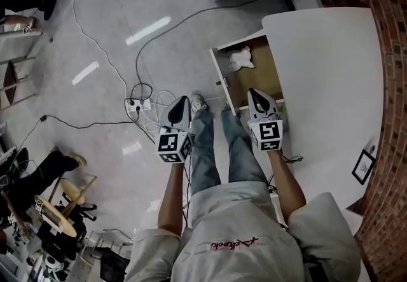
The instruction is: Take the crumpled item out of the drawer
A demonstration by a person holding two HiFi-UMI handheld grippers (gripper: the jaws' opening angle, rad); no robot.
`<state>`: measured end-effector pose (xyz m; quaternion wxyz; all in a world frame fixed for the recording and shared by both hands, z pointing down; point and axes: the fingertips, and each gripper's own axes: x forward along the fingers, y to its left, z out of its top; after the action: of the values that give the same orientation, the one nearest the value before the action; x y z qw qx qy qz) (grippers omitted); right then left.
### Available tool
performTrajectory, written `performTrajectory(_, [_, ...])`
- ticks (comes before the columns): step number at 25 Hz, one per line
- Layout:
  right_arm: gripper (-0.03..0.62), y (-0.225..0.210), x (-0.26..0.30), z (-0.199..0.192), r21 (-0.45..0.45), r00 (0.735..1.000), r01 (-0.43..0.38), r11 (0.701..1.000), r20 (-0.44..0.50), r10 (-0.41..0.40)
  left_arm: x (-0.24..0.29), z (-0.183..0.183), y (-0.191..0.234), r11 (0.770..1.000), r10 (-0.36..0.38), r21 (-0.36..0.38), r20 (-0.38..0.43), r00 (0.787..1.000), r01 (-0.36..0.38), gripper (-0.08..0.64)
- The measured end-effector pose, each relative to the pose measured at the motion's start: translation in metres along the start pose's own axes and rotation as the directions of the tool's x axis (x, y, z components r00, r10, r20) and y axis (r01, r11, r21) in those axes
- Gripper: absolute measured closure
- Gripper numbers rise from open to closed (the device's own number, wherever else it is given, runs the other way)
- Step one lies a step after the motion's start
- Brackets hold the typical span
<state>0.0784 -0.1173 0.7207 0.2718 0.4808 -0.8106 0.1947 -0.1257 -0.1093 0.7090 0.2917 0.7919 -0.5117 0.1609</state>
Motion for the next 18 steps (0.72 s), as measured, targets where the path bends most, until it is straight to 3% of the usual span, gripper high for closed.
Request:
performTrajectory(10, [0.580,-0.014,0.021,-0.053,0.031,0.994,0.066,0.997,-0.091,-0.063,0.039,-0.062,-0.012,0.997,-0.060,-0.058,-0.054,0.997,0.057,0.551])
performTrajectory(18, [0.580,-0.025,0.044,-0.077,0.053,0.987,0.106,0.993,-0.125,-0.099,0.069,-0.085,-0.009,0.993,-0.109,-0.046,-0.082,0.991,0.106,0.551])
